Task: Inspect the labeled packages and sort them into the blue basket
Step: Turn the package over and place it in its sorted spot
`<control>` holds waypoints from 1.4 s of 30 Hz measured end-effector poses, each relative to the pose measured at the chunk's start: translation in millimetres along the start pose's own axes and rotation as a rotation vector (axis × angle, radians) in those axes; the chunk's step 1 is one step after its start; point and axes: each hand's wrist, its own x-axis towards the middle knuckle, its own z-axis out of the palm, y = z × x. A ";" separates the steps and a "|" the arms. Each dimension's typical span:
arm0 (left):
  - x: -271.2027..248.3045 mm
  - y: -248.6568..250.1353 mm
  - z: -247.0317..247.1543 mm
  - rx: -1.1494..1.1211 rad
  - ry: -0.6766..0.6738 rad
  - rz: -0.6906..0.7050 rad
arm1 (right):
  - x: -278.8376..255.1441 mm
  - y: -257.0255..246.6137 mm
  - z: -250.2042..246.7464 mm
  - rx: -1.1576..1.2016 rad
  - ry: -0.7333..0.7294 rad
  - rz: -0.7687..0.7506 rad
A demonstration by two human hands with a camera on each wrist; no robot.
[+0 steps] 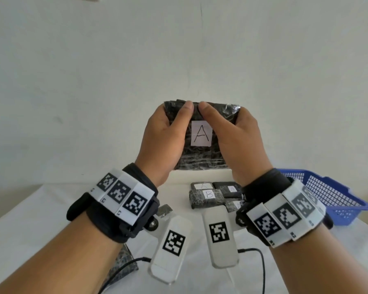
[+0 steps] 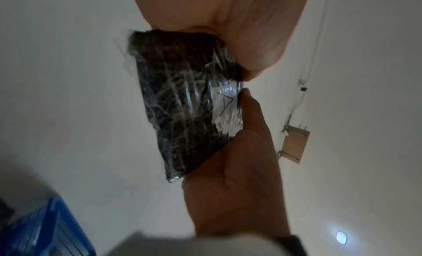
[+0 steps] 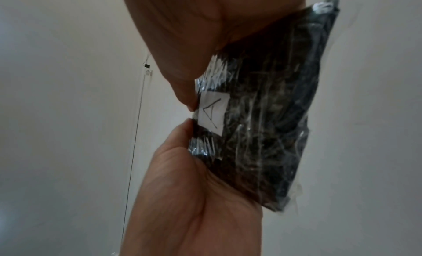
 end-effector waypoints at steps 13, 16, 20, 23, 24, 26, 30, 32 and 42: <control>3.2 -18.0 -12.6 -0.048 -0.010 -0.189 | -2.0 15.0 2.4 0.048 -0.072 0.174; 2.8 -22.6 -14.9 -0.009 0.001 -0.173 | -6.9 14.4 1.8 0.060 -0.069 0.163; 5.1 -25.2 -17.7 0.012 -0.028 -0.157 | -13.0 14.2 1.2 0.063 -0.054 0.130; 5.2 -26.8 -18.9 0.078 -0.015 -0.098 | -14.8 14.9 0.4 0.040 -0.048 0.089; 4.1 -24.5 -18.0 0.065 -0.021 -0.105 | -15.4 14.6 1.5 0.065 -0.043 0.077; 3.1 -23.3 -16.7 -0.015 -0.042 -0.168 | -17.8 11.5 4.2 0.118 -0.038 0.060; 4.2 -26.3 -16.1 -0.034 -0.039 -0.182 | -18.4 8.9 7.5 0.153 -0.031 0.035; 4.0 -25.9 -15.8 -0.047 -0.015 -0.195 | -17.4 10.4 8.4 0.140 -0.028 0.037; -3.1 -22.2 -12.5 0.041 -0.059 -0.098 | -12.6 20.5 5.3 -0.082 0.023 -0.093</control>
